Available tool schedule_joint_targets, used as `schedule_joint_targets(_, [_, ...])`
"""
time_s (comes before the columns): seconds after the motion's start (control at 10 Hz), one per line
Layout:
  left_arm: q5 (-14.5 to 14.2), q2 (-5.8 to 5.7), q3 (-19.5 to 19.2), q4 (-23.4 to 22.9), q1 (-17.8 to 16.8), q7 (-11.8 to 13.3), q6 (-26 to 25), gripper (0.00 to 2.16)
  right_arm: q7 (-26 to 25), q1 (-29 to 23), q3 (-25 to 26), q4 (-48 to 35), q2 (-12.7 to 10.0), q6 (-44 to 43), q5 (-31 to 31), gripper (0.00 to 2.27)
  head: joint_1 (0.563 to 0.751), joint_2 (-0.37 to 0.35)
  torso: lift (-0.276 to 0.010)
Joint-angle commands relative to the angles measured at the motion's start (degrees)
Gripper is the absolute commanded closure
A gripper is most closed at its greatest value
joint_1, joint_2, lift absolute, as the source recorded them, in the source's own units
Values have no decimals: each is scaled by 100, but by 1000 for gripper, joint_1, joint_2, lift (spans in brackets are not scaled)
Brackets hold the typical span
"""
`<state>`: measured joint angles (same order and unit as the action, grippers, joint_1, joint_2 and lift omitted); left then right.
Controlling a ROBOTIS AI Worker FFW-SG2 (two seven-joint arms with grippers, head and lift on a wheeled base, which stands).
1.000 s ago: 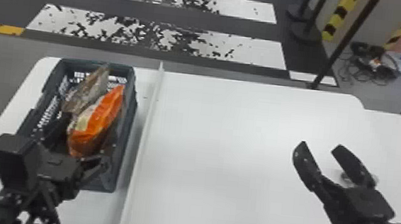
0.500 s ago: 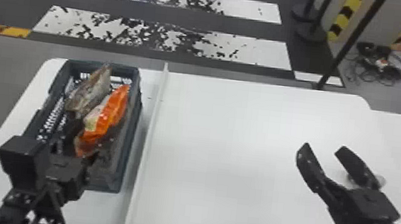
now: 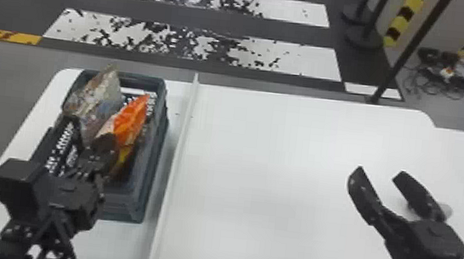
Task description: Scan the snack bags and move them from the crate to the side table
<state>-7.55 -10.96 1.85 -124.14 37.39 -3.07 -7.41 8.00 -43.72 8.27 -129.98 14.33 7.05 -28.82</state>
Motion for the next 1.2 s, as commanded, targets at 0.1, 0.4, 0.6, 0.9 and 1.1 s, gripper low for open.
schedule_joint_targets(0.1, [-1, 7, -80, -462, 277, -88, 288, 2128, 0, -31, 8, -1, 0, -23, -54, 184, 695, -37, -87])
schedule_joint_targets(0.4, [34, -2, -185, -1279, 524, -352, 288, 2128, 0, -66, 61, -54, 9, -76, -89, 188, 695, -32, -87])
schedule_joint_targets(0.6, [166, -64, -203, -1947, 576, -492, -275, 2128, -18, -57, 114, -54, 9, -94, -89, 188, 695, -29, -87])
schedule_joint_targets(0.9, [-291, -55, -168, -2800, 506, -229, -1101, 2128, -18, -22, 131, -54, 9, -59, -89, 188, 695, -55, -87])
schedule_joint_targets(1.1, [-941, -20, -168, -3037, 409, 123, -1400, 2128, -18, 13, 131, -45, 0, -41, -89, 188, 695, -88, -87])
